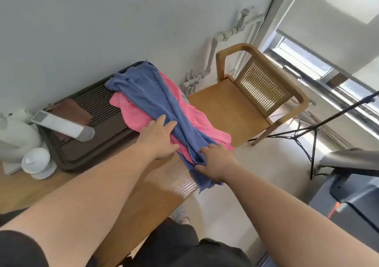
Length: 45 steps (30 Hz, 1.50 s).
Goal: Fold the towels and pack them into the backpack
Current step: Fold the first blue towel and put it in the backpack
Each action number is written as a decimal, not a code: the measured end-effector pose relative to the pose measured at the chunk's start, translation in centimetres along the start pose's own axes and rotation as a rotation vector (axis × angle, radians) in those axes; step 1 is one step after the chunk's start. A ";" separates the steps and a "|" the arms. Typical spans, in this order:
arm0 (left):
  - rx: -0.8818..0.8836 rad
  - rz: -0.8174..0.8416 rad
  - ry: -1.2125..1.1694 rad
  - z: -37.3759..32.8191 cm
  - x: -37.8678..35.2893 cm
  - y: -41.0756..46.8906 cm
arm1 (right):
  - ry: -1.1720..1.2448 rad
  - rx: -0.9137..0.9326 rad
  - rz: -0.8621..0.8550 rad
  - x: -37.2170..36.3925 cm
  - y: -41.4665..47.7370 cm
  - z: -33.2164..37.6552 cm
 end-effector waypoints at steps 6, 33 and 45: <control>-0.043 0.024 0.151 0.8 -0.4 5.8 | 0.051 -0.029 -0.018 0.3 4.5 -1.6; 0.625 -0.089 -0.385 -4.3 2.9 4.2 | 0.756 0.274 0.184 9.0 15.9 -3.0; 0.348 -0.178 -0.542 -6.4 10.4 3.7 | 0.573 0.730 0.137 21.2 12.8 -5.9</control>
Point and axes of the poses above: each hand's wrist, its own y-axis towards the middle knuckle, its own x-axis out of the back of the hand, z = x × y, the point moved 1 cm from there along y, towards the middle knuckle, and after that the axes turned 5 degrees about x, right-handed, at the moved point
